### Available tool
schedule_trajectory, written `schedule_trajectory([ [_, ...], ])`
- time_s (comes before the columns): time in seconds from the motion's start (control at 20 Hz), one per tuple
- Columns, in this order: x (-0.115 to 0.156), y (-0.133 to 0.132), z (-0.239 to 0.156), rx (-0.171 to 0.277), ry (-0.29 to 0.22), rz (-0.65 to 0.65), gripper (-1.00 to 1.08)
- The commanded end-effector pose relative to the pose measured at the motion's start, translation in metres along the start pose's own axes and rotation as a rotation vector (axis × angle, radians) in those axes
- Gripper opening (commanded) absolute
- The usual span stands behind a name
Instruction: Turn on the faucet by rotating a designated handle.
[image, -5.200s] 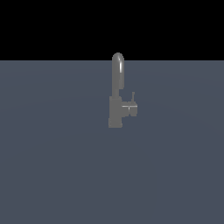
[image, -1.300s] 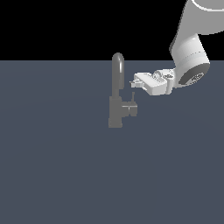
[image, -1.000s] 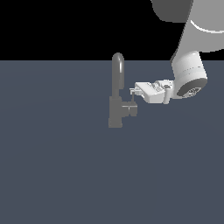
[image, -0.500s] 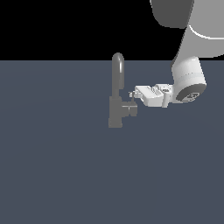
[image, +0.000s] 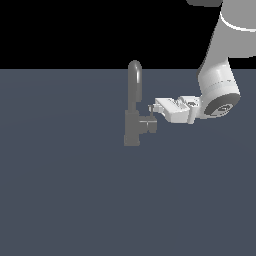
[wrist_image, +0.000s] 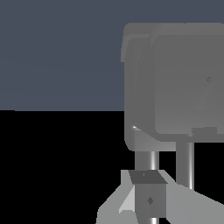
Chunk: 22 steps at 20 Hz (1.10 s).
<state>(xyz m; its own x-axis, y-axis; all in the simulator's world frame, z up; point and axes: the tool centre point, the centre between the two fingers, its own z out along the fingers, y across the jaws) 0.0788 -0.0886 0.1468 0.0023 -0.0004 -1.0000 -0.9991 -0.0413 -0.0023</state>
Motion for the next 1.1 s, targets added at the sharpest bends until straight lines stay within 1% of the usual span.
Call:
schedule_trajectory([
  [0.0,-0.001,0.005,0.000,0.000,0.000,0.000,-1.00],
  [0.6,-0.008,0.031,0.000,0.000,0.000,0.000,-1.00],
  [0.65,-0.008,0.031,0.000,0.000,0.000,0.000,-1.00],
  [0.7,-0.010,0.025,0.000,0.006,0.004,-0.011,-1.00],
  [1.05,0.001,0.047,0.000,0.004,0.002,-0.007,-1.00],
])
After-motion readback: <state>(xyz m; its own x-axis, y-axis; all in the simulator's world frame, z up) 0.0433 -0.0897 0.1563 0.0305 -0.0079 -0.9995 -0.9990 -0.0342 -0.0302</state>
